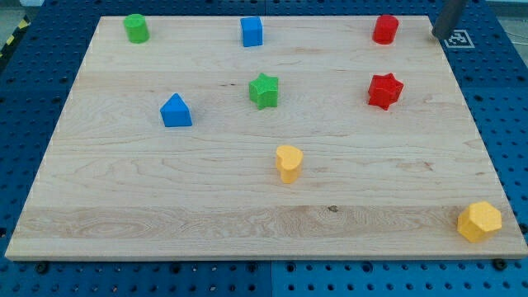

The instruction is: Push the arm towards the red circle

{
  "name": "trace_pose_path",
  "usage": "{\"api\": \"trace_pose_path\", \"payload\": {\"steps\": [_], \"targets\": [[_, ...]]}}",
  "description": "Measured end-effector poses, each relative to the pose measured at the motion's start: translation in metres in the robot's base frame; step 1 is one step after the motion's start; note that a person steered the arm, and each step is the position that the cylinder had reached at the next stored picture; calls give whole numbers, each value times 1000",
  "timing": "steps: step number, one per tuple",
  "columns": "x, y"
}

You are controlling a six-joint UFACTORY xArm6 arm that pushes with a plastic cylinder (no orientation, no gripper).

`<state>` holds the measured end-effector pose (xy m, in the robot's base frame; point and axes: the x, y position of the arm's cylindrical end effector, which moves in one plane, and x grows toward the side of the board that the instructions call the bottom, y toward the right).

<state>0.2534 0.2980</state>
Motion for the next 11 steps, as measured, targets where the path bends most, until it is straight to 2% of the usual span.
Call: {"api": "trace_pose_path", "payload": {"steps": [3, 6, 11], "targets": [[33, -19], [33, -25], [6, -117]]}}
